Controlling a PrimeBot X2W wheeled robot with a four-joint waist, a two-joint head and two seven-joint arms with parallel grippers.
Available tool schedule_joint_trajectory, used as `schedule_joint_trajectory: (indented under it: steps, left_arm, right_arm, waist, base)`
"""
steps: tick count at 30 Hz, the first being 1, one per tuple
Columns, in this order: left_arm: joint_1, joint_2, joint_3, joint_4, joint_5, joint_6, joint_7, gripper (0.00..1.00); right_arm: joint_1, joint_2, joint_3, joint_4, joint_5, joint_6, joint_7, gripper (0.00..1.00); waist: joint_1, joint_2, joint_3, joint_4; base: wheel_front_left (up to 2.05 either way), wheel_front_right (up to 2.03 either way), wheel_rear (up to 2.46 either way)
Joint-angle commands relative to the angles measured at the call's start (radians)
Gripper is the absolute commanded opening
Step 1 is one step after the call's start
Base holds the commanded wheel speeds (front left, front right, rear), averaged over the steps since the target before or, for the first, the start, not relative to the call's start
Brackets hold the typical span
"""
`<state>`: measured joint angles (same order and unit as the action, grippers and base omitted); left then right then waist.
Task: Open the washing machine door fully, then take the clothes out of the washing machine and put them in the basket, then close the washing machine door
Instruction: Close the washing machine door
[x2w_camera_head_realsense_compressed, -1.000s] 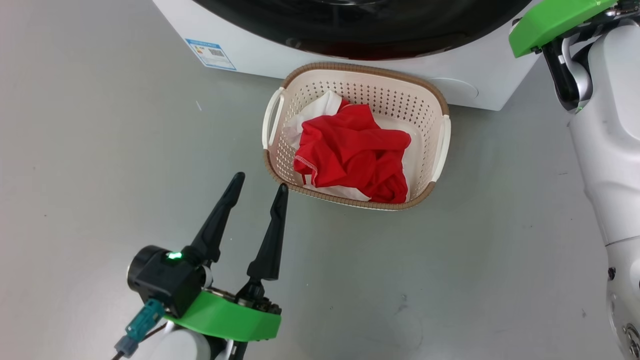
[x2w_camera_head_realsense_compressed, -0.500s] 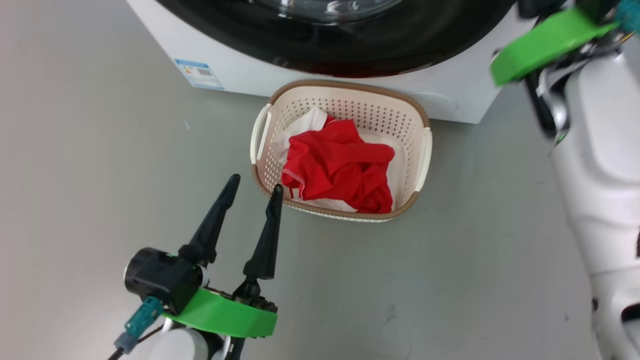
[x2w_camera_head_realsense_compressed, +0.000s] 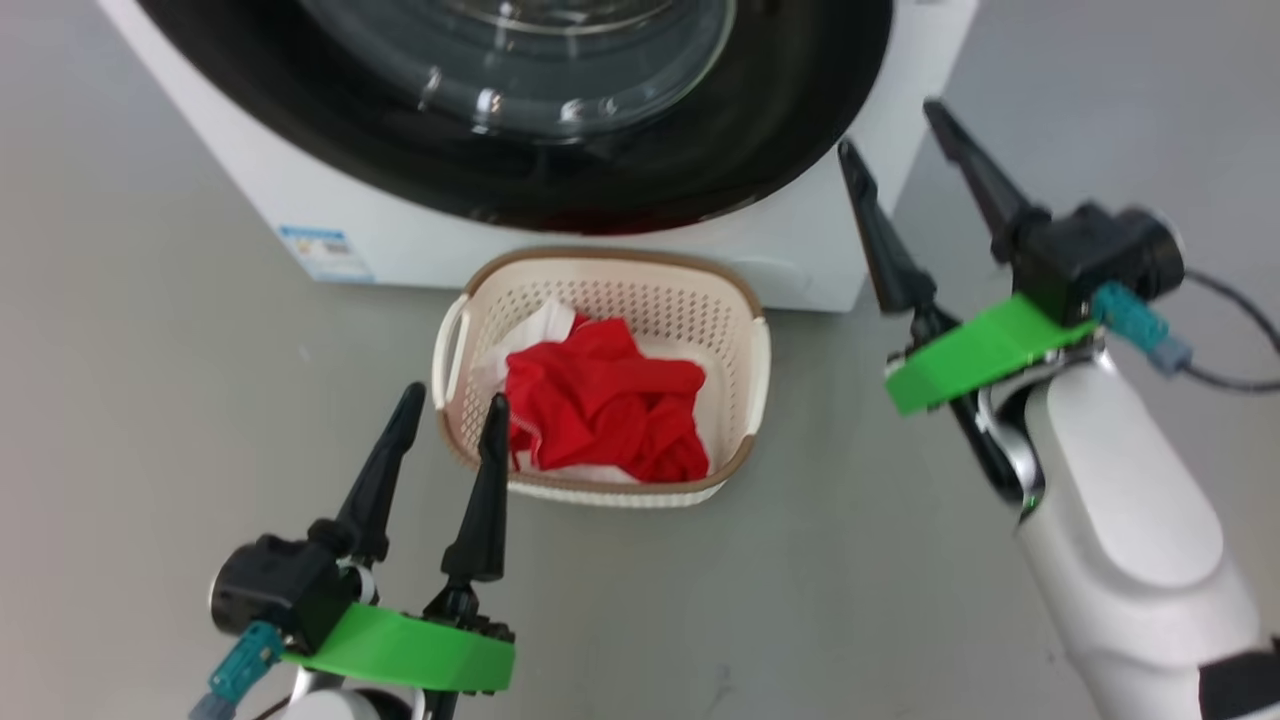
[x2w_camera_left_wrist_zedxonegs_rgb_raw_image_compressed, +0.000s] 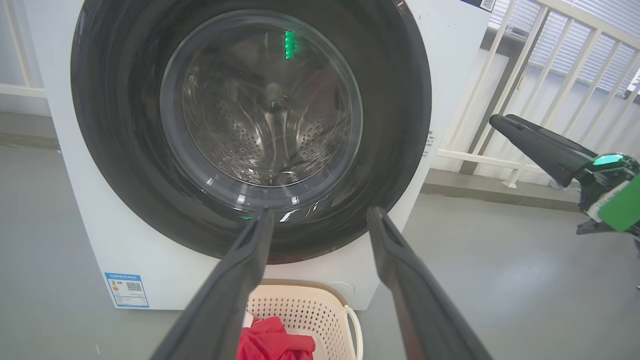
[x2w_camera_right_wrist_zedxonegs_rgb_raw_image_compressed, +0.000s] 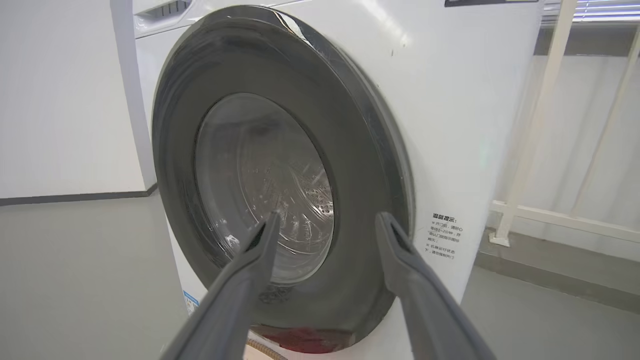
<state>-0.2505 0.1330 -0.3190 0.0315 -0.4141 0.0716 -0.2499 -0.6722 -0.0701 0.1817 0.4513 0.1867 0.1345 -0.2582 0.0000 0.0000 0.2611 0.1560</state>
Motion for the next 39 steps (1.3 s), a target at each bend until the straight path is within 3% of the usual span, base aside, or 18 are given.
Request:
schedule_joint_trajectory:
  steps: [1,6,21,39]
  left_arm:
    - [0.016,0.015,0.046,-0.023,-0.007,0.01,-0.012,1.0]
    - [0.055,0.016,0.074,-0.013,0.0,0.022,-0.012,1.0]
    - [0.171,0.006,0.176,-0.019,0.055,0.036,-0.012,1.0]
    - [0.264,0.022,0.239,-0.006,0.112,0.03,-0.012,1.0]
  right_arm:
    - [0.042,0.019,0.021,-0.052,0.025,-0.004,-0.004,1.0]
    - [0.136,0.02,0.009,-0.117,0.036,-0.004,-0.004,1.0]
    - [0.44,0.02,-0.165,-0.229,-0.003,-0.004,-0.004,1.0]
    - [0.643,0.02,-0.229,-0.319,0.014,-0.004,-0.004,1.0]
  waist:
    - [0.0,0.0,-0.07,-0.066]
    - [0.0,0.0,-0.12,-0.11]
    - [0.0,0.0,-0.256,-0.176]
    - [0.0,0.0,-0.303,-0.197]
  base:
    - [0.0,0.0,0.0]
    - [0.0,0.0,0.0]
    - [0.0,0.0,0.0]
    - [0.0,0.0,0.0]
